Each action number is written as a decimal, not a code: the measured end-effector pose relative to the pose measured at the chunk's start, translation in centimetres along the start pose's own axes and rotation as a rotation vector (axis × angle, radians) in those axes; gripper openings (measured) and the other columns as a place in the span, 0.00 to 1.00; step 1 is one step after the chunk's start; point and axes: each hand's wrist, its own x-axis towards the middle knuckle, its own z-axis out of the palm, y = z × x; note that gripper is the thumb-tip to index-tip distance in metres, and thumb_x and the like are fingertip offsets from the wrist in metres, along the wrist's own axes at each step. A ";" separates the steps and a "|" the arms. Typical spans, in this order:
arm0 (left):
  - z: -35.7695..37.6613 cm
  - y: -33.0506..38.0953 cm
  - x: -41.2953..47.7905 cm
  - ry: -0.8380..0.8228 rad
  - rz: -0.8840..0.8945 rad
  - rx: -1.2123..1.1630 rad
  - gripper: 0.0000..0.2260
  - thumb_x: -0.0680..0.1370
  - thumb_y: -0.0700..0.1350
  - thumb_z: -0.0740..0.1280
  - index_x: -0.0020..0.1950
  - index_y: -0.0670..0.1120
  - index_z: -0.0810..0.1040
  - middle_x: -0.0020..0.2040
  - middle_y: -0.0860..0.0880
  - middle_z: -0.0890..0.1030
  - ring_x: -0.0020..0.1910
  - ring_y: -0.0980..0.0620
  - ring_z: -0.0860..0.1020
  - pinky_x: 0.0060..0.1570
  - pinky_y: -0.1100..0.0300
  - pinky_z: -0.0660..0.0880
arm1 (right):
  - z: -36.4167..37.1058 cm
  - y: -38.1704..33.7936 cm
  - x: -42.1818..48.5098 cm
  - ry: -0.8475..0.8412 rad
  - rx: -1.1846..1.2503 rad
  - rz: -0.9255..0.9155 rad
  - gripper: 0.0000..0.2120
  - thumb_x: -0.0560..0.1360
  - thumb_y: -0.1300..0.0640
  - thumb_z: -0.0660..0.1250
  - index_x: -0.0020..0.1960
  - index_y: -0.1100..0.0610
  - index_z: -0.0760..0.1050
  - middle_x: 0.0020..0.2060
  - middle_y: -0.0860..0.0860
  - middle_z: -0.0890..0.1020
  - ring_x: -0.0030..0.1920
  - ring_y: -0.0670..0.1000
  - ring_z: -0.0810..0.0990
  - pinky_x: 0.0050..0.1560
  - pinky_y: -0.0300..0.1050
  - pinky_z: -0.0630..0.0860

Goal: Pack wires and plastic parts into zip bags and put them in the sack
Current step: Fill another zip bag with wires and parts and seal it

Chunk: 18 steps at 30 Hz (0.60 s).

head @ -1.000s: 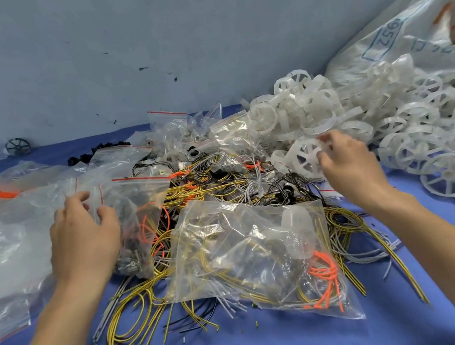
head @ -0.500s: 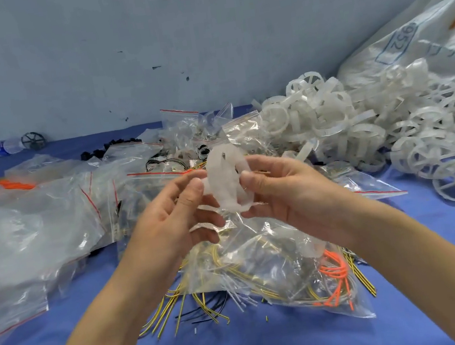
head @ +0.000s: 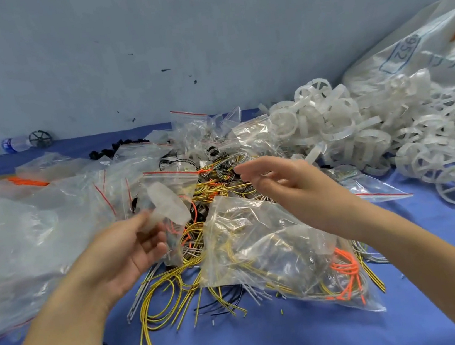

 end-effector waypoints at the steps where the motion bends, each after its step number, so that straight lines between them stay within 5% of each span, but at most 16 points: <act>1: 0.1 -0.4 0.0 -0.010 -0.008 0.065 0.11 0.83 0.43 0.59 0.46 0.38 0.76 0.32 0.45 0.77 0.24 0.56 0.76 0.22 0.65 0.75 | -0.1 -0.1 0.3 -0.009 -0.016 -0.004 0.14 0.82 0.54 0.60 0.62 0.40 0.77 0.55 0.33 0.80 0.56 0.37 0.79 0.52 0.31 0.74; 5: -0.1 -1.1 -0.4 -0.100 -0.007 0.217 0.10 0.83 0.41 0.59 0.57 0.41 0.78 0.35 0.45 0.82 0.28 0.54 0.79 0.25 0.64 0.77 | 0.9 -1.2 2.8 -0.155 -0.308 -0.052 0.20 0.81 0.62 0.57 0.67 0.43 0.74 0.62 0.38 0.78 0.59 0.37 0.75 0.57 0.31 0.70; 10: -0.6 -0.8 -0.8 -0.223 -0.075 0.071 0.11 0.83 0.40 0.59 0.60 0.36 0.77 0.37 0.44 0.81 0.29 0.54 0.79 0.26 0.64 0.77 | 4.3 -1.5 5.6 -0.506 -0.717 -0.104 0.26 0.78 0.69 0.54 0.66 0.45 0.73 0.70 0.46 0.70 0.69 0.50 0.66 0.69 0.51 0.65; 18: -1.0 -0.9 -0.5 -0.300 -0.161 -0.022 0.11 0.83 0.39 0.57 0.60 0.35 0.74 0.36 0.44 0.78 0.30 0.54 0.76 0.25 0.65 0.76 | 5.2 -1.4 6.5 -0.497 -0.862 -0.224 0.14 0.77 0.65 0.56 0.49 0.46 0.70 0.51 0.44 0.78 0.56 0.49 0.70 0.54 0.42 0.58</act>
